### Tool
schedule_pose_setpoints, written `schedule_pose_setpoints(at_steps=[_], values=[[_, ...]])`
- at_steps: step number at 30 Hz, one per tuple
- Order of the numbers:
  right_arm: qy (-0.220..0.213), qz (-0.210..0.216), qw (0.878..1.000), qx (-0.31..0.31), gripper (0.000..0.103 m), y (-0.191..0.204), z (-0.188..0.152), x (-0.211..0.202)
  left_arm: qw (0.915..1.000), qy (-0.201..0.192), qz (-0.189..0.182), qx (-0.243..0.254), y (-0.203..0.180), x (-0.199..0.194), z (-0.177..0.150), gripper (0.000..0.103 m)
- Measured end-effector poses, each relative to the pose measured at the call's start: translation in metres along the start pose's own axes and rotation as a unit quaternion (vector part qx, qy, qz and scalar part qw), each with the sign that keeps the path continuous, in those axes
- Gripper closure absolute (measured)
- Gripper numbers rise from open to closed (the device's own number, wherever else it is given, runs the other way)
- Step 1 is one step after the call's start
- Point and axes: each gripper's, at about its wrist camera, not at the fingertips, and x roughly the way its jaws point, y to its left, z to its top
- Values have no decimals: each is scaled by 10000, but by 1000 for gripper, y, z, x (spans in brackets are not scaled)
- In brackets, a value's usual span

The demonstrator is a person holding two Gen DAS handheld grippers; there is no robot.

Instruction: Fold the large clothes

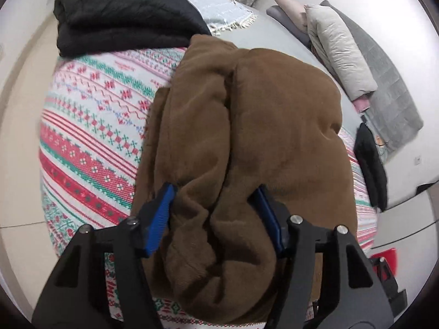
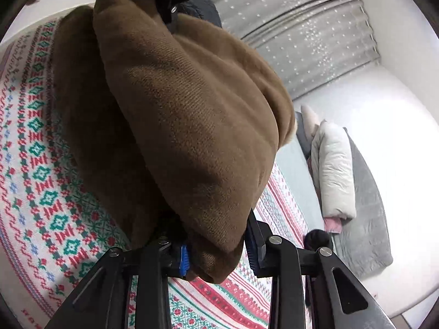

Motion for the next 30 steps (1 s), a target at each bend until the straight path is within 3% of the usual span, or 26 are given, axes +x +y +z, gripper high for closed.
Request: schedule_pose_setpoints(at_steps=[4, 6, 8, 9, 10, 12, 13, 18, 20, 23, 26, 27, 30], values=[[46, 417, 9991, 28, 66, -11, -8, -8, 9990, -90, 170, 403, -7, -6, -8, 40], [96, 1229, 9917, 376, 58, -39, -7, -15, 9991, -124, 149, 372, -5, -12, -8, 40], [-71, 2434, 9647, 1002, 51, -73, -6, -23, 9995, -83, 47, 298, -2, -13, -8, 39], [-308, 3148, 9381, 1412, 51, -97, -7, -28, 9995, -66, 33, 291, -3, -12, -9, 38], [-485, 3539, 9184, 1702, 51, -116, -7, -29, 9995, -62, 51, 303, -4, -11, -8, 38], [-665, 3674, 8976, 2343, 51, -159, 4, -14, 9993, -77, 116, 335, -8, -9, -9, 38], [-618, 3614, 8940, 2574, 51, -172, 8, 0, 9992, -92, 165, 358, -10, -9, -10, 38], [-30, 3706, 8514, 3710, 51, -220, 42, 115, 9988, -101, 229, 427, -13, -7, -11, 38], [219, 3674, 8490, 3792, 51, -228, 58, 152, 9986, -96, 207, 478, -12, -6, -10, 38], [612, 3797, 8335, 3966, 51, -218, 83, 208, 9970, -144, 330, 688, -16, -4, -13, 37], [1080, 3843, 8325, 3842, 48, -201, 109, 247, 9949, -182, 504, 856, -19, -2, -15, 37], [1279, 3872, 8360, 3671, 47, -178, 110, 254, 9943, -186, 550, 895, -19, -2, -15, 37], [1479, 3572, 8687, 3098, 46, -155, 126, 261, 9939, -121, 540, 957, -19, 0, -13, 37]])
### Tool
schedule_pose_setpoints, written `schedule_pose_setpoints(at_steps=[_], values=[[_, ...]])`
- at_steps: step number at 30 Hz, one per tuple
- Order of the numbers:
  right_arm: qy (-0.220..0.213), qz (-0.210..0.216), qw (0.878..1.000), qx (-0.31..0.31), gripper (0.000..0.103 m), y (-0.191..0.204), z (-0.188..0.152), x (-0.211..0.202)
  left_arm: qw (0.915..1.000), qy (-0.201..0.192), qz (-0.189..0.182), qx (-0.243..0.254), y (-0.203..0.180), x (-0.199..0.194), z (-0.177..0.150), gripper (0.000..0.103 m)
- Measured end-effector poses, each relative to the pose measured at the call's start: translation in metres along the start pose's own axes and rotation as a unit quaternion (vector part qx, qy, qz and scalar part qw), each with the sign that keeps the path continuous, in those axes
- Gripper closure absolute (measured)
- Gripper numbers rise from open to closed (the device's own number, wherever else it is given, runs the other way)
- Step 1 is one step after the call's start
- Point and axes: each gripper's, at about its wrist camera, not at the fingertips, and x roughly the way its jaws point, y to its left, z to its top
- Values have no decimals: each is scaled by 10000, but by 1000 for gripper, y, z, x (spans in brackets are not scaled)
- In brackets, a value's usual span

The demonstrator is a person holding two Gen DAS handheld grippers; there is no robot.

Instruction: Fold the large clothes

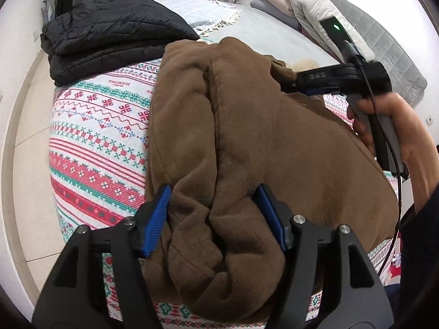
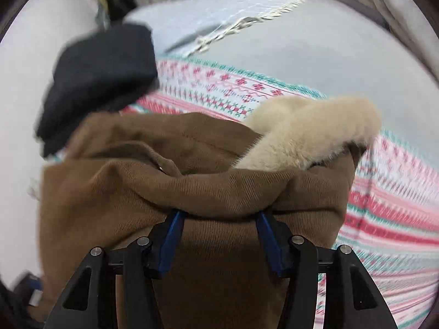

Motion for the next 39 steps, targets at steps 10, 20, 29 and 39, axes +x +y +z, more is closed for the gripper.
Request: schedule_pose_setpoints(at_steps=[10, 20, 29, 39], values=[[-639, 709, 9932, 673, 25, -20, -57, -52, 9903, 10, -901, -1058, 50, -17, 25, 27], [-10, 3454, 8871, 3060, 10, -99, -188, -22, 9683, 647, -1507, -1885, 62, 24, 11, 12], [-76, 3766, 8760, 3012, 0, -78, -196, -4, 9696, 654, -1639, -1695, 52, 37, 11, 5], [-675, 2952, 9316, 2010, 44, -27, -178, -61, 9734, 458, -1420, -1738, 32, 38, 12, 20]])
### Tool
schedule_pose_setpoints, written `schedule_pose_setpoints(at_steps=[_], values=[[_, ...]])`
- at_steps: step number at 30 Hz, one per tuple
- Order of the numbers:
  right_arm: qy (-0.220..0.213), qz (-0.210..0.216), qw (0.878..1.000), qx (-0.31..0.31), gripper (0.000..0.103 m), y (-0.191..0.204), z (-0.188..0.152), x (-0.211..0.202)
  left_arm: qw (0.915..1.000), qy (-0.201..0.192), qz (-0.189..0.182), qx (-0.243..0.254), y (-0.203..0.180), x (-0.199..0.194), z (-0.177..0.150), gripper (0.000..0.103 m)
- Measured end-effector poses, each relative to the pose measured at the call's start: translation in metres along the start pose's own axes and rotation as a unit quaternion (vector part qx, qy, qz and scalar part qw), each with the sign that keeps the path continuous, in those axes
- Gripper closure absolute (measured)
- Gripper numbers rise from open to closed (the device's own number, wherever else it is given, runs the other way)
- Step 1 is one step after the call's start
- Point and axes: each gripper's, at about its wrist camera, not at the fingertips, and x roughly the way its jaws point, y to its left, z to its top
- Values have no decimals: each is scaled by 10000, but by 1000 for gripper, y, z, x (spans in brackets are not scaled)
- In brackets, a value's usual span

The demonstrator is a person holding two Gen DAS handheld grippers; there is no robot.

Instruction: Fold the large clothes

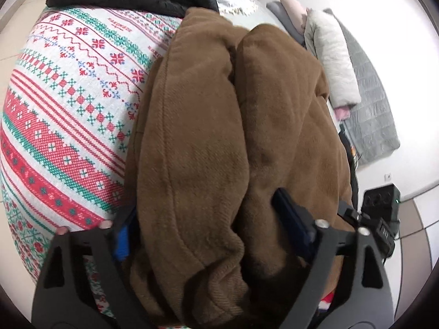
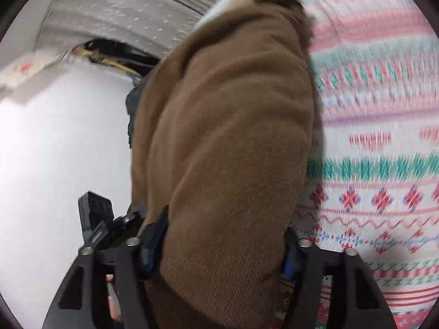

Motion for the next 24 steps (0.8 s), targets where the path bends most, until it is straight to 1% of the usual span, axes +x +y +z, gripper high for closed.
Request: schedule_pose_setpoints(at_steps=[2, 4, 5, 8, 11, 13, 15, 16, 18, 19, 21, 22, 23, 24], values=[[-176, -90, 9995, -246, 47, 19, 1, -7, 9998, -73, -115, -136, -4, 0, 0, 24], [-324, -52, 9988, -365, 49, 30, 2, -16, 9994, -166, -277, -113, -8, -5, -2, 31], [-385, -27, 9984, -423, 49, 35, 3, -22, 9991, -171, -386, -76, -15, -4, -3, 31], [-519, -102, 9965, -648, 50, 40, 1, -46, 9981, 12, -616, 98, -41, 6, -13, 31], [-684, -274, 9942, -784, 50, 28, -2, -83, 9960, 245, -815, 267, -70, 26, -28, 32], [-790, -403, 9931, -763, 50, 15, -6, -107, 9946, 356, -895, 388, -92, 41, -36, 32], [-843, -485, 9935, -598, 49, -8, -12, -126, 9942, 442, -840, 507, -110, 55, -42, 33], [-815, -507, 9942, -482, 49, -21, -15, -131, 9946, 473, -725, 573, -117, 62, -47, 33], [-568, -508, 9971, -76, 48, -54, -19, -129, 9956, 472, -406, 700, -126, 71, -52, 33], [-326, -425, 9978, 379, 47, -84, -23, -121, 9955, 464, -262, 786, -130, 74, -55, 33], [-144, -290, 9965, 773, 42, -114, -29, -110, 9951, 459, -208, 849, -132, 76, -57, 32], [-187, -157, 9960, 857, 42, -117, -29, -110, 9954, 429, -231, 827, -132, 75, -57, 32], [-213, -144, 9961, 845, 41, -112, -28, -110, 9958, 445, -242, 769, -129, 75, -55, 32], [-229, -249, 9967, 745, 40, -106, -27, -109, 9960, 473, -261, 713, -125, 74, -54, 32]])
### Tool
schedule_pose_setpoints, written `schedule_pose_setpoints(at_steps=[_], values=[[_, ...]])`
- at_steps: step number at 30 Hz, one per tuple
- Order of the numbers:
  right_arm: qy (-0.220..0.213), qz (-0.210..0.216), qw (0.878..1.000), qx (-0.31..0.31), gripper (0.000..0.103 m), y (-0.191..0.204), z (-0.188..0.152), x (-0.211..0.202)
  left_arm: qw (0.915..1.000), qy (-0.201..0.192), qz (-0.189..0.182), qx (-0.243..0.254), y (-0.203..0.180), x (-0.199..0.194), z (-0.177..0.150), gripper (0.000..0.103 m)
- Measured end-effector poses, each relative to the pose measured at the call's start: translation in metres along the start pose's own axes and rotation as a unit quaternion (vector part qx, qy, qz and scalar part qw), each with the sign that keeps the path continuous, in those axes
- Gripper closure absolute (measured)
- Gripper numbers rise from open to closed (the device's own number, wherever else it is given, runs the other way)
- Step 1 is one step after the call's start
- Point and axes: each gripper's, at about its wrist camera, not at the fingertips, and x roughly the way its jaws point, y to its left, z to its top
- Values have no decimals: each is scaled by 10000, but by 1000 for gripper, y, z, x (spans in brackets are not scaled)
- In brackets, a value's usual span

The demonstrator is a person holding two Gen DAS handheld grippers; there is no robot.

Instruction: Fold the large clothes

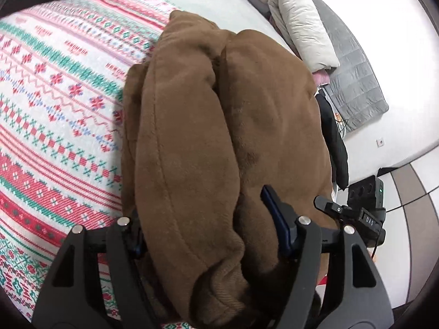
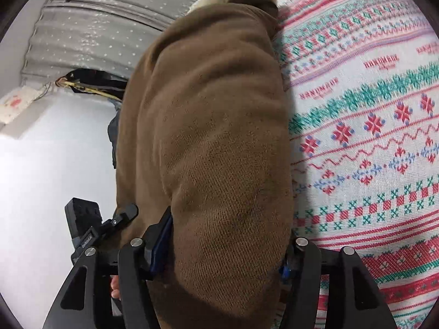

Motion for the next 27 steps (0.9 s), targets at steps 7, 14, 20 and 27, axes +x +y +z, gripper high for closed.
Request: schedule_pose_setpoints(at_steps=[7, 14, 20, 27], values=[[120, -384, 9991, -106, 34, 20, 9, -1, 9999, -76, -94, -108, 15, -23, -12, 32], [-132, -1051, 9928, -558, 33, 47, 5, -21, 9969, -475, 412, 482, 1, -45, -14, 32], [-799, -1466, 9783, -1228, 33, 69, -14, -75, 9914, -882, 738, 629, -8, -69, -24, 32], [-1408, -1922, 9529, -1875, 33, 108, -62, -97, 9616, -1667, 1635, 1443, -66, -96, -70, 18]])
